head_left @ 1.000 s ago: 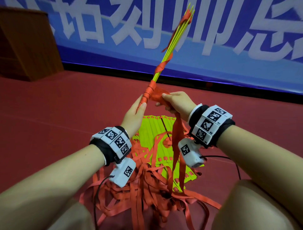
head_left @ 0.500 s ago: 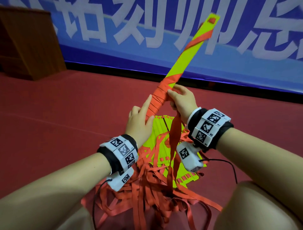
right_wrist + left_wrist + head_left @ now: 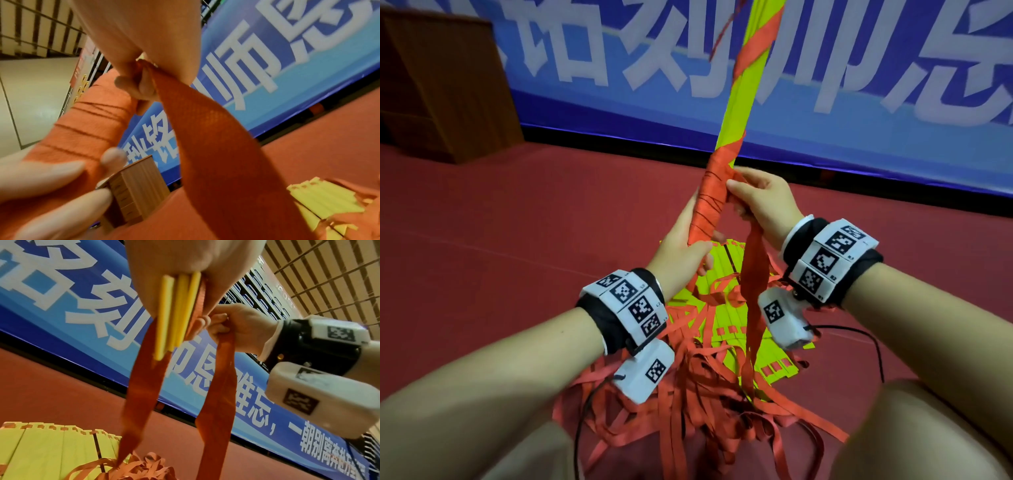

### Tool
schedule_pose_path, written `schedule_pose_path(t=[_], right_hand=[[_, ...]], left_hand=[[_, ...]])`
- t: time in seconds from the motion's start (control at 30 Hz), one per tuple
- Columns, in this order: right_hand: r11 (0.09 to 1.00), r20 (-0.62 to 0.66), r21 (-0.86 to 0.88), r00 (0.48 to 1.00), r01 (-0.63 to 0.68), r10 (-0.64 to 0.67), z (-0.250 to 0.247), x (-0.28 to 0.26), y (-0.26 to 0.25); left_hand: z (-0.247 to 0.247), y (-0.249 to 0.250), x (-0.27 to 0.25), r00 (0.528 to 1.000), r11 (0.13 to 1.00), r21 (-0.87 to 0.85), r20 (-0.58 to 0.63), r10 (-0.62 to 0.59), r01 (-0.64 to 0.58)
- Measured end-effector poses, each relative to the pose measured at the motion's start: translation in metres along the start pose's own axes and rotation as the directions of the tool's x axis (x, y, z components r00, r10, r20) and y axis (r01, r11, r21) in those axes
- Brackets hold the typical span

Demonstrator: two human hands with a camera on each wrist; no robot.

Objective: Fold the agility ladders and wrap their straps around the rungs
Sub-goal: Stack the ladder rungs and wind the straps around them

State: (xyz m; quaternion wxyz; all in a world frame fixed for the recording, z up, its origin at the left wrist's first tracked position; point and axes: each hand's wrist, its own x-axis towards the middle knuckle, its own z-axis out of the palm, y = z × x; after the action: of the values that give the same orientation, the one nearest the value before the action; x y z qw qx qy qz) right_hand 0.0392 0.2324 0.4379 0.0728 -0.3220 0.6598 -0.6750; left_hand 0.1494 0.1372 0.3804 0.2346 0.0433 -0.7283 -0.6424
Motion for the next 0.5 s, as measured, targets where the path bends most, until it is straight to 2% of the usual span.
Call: schedule_pose_path(t=[0.07,0.13,0.23,0.33,0.37,0.43,0.5], right_hand=[[0.985,0.026,-0.166,0.999,-0.039,0.044,-0.008,0.003,0.000],[0.969,0.043,-0.235,0.995,-0.075,0.087,-0.014,0.005,0.001],[0.966,0.047,-0.205,0.984,-0.156,0.169,-0.019,0.009,0.003],[0.960,-0.011,-0.115,0.966,-0.256,0.256,-0.019,0.011,0.005],[0.956,-0.042,-0.088,0.960,-0.281,0.278,-0.018,0.011,0.006],[0.948,-0.101,-0.062,0.947,-0.314,0.307,-0.013,0.011,0.009],[0.938,-0.139,-0.119,0.941,-0.325,0.308,-0.009,0.010,0.013]], left_hand=[[-0.003,-0.003,0.001,1.000,1.000,0.013,-0.023,0.001,-0.001],[-0.006,-0.004,0.004,0.999,1.000,0.022,-0.045,-0.016,0.017],[-0.009,0.000,0.006,0.998,0.992,0.124,-0.068,-0.010,0.018],[-0.011,-0.005,0.009,0.995,0.941,0.335,-0.096,-0.020,0.051],[-0.011,-0.008,0.010,0.995,0.895,0.439,-0.093,-0.047,0.083],[-0.009,-0.010,0.008,0.991,0.729,0.672,-0.082,-0.102,0.130],[-0.007,-0.010,0.005,0.990,0.581,0.803,-0.089,-0.104,0.134]])
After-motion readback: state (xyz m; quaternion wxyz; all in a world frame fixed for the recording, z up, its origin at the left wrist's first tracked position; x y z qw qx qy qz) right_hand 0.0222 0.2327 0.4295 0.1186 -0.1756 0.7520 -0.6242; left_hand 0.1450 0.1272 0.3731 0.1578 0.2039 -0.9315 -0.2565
